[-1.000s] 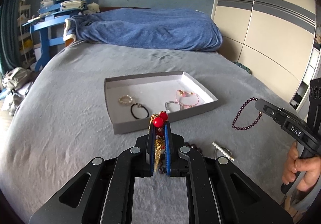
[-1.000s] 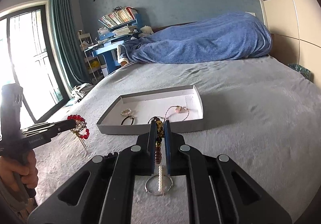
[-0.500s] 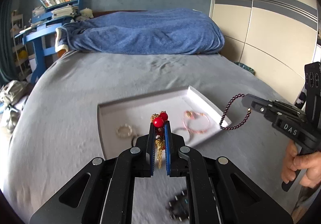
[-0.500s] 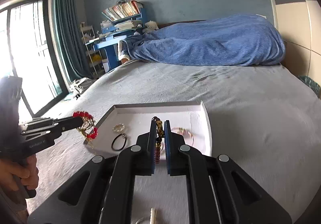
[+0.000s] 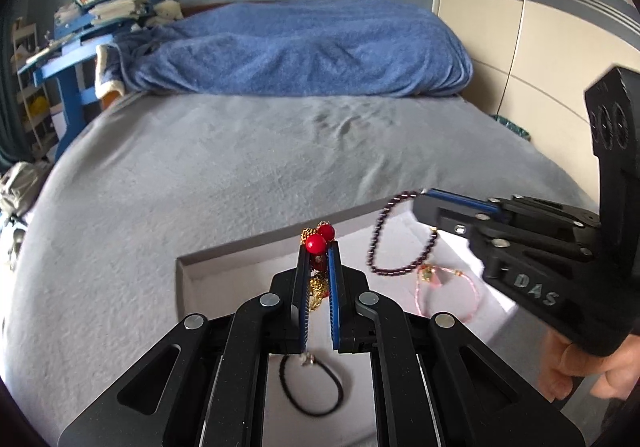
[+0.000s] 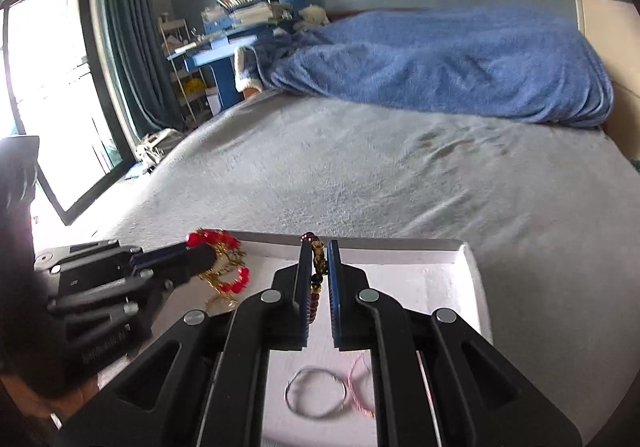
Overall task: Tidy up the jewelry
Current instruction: 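Carry both bracelets into the grey tray and open both tools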
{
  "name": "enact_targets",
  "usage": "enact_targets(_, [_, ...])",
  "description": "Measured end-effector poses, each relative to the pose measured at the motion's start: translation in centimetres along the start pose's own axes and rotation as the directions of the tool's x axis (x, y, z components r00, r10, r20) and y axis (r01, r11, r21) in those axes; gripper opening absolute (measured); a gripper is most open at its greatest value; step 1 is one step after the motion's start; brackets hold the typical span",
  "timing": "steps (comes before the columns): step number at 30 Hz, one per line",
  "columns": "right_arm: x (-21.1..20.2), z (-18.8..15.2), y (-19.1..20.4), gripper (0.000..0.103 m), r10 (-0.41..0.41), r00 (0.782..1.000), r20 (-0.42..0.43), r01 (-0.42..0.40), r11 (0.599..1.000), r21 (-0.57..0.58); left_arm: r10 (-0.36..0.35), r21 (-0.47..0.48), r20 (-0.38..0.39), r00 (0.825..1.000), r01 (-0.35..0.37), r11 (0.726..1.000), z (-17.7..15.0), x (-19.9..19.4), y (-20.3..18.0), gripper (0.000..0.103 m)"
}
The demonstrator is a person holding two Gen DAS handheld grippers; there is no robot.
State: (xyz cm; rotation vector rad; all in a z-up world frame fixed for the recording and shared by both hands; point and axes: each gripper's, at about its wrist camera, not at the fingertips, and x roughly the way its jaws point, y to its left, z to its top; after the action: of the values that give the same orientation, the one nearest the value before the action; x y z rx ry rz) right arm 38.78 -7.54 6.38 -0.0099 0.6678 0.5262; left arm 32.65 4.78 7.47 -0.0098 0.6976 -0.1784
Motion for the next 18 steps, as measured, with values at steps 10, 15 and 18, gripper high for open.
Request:
enact_targets(10, [7.1,-0.9,-4.6,0.008,-0.067,0.964,-0.259,0.085,0.995,0.06,0.003,-0.013,-0.213,0.977,-0.006,1.0,0.4,7.3,1.4,0.009])
enact_targets(15, [7.4,-1.5,-5.6,0.008,-0.087,0.952,-0.294,0.111,0.991,0.068,0.02,-0.011,-0.284,0.958,-0.024,1.0,-0.1,8.9,1.9,0.01])
enact_targets(18, [6.8,-1.7,-5.6,0.008,-0.106,0.955,-0.277,0.127,0.99,0.058,0.023,-0.02,-0.263,0.964,-0.029,0.999,-0.1,8.5,2.1,0.031])
